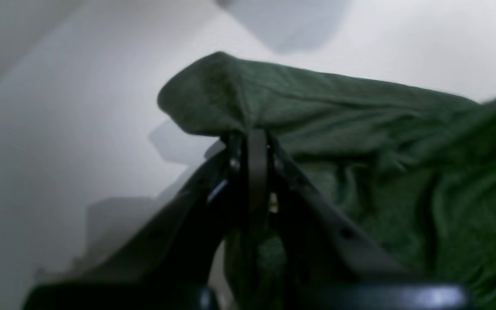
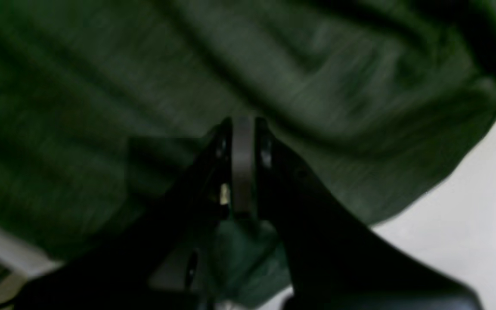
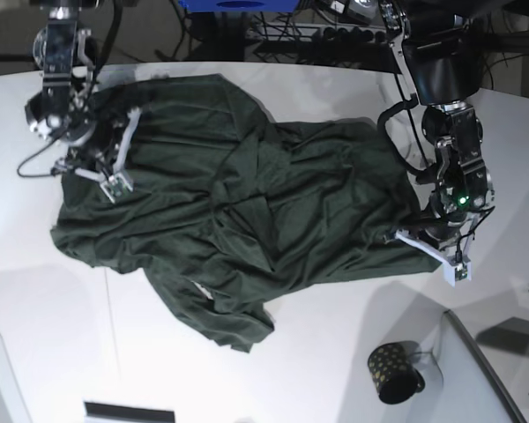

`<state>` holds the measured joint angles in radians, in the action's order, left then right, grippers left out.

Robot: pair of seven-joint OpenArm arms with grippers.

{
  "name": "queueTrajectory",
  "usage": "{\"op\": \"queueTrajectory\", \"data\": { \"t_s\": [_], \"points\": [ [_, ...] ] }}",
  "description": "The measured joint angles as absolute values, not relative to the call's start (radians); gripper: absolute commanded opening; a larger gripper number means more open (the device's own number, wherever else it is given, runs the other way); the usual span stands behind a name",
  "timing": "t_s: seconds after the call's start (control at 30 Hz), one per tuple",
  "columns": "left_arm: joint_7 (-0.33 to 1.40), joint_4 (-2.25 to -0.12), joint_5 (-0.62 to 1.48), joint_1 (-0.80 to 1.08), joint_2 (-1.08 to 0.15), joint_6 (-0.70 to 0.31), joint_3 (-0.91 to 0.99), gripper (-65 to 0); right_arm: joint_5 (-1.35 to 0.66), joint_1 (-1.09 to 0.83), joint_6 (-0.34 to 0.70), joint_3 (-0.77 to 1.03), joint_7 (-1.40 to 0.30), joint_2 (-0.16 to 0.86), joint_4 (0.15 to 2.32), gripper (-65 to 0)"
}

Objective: Layout the t-shirt on the table in an organized manner, then fold the t-shirt properly
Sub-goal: 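Grasp the shirt's side edge with the left gripper and pull it away, then hold the shirt with both grippers and stretch it apart across the table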

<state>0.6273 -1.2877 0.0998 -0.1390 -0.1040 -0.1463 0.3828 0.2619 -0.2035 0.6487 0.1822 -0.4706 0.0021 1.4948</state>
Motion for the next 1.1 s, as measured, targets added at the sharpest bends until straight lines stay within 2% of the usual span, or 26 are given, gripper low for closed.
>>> {"op": "queueTrajectory", "data": {
  "t_s": [0.23,0.57,0.77,0.9,1.1],
  "points": [
    [0.640,-1.443,0.091,-0.079,-0.112,-0.145,0.534,-65.0,0.216,-0.111,0.662,0.318,-0.413,0.033,1.292,-63.5],
    [0.634,-1.562,0.101,0.068,-0.130,-0.154,0.535,-65.0,0.220,-0.112,0.662,0.371,-0.413,0.076,1.280,-63.5],
    [0.570,-1.560,0.102,0.162,-0.071,-0.153,0.540,-65.0,0.226,-0.120,0.662,0.366,-0.410,0.066,1.283,-63.5],
    [0.427,-1.558,0.099,0.241,-0.053,-0.151,0.542,-65.0,0.259,-0.183,0.648,0.306,-0.457,0.056,1.386,-63.5],
    [0.426,-1.558,0.102,0.279,-0.026,-0.149,0.576,-65.0,0.267,-0.305,0.659,0.287,-0.479,0.015,1.660,-63.5]
  ]
}}
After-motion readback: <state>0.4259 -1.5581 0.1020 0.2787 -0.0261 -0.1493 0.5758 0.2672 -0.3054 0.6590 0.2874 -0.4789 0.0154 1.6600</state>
